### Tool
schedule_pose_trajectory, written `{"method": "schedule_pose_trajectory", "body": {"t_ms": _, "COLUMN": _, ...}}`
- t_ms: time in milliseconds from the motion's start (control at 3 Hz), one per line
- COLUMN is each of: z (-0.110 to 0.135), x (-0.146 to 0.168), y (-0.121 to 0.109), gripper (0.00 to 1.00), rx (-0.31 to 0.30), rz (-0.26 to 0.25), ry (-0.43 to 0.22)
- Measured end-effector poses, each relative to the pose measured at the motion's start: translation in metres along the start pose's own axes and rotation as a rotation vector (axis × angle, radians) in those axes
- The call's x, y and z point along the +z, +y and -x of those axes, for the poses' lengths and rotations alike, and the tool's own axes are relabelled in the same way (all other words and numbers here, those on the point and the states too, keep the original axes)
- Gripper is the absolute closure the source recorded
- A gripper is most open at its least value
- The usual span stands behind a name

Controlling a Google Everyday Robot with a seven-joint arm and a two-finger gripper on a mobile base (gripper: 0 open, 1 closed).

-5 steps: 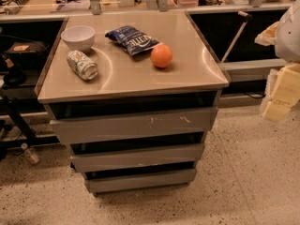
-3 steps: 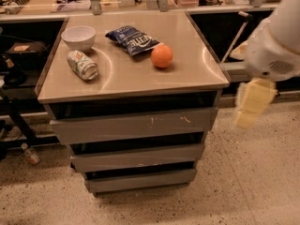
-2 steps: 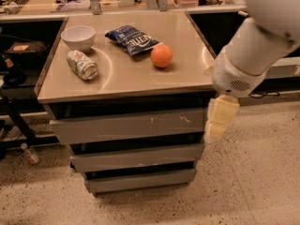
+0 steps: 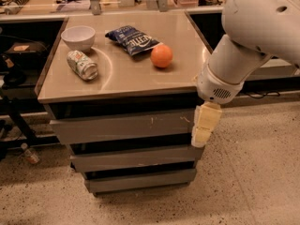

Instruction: Open top drawer

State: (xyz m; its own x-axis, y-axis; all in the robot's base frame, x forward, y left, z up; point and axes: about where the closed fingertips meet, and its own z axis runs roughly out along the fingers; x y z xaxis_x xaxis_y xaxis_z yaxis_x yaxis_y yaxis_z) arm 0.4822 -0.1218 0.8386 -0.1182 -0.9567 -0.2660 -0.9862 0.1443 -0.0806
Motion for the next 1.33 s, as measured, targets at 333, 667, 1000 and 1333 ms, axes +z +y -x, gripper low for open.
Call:
{"method": "schedule_pose_trajectory", "body": {"t_ms": 333, "z": 0.005, "x": 0.039, "y": 0.008, "gripper": 0.00, "rx": 0.005, "rz": 0.033, "ry": -0.010}}
{"method": "schedule_pose_trajectory", "body": {"t_ms": 667, "z": 0.003, "x": 0.086, "y": 0.008, "gripper": 0.00, "rx": 0.031, "rz": 0.062, "ry": -0.006}}
{"method": "schedule_pose_trajectory", "body": {"t_ms": 1000, "z": -0.003, "x": 0.115, "y": -0.006, "gripper": 0.00, "rx": 0.051, "rz": 0.060, "ry": 0.002}}
{"method": "schedule_pose_trajectory", "body": {"t_ms": 1333, "z": -0.006, "x": 0.132, "y": -0.020, "gripper": 0.00, "rx": 0.063, "rz": 0.045, "ry": 0.004}}
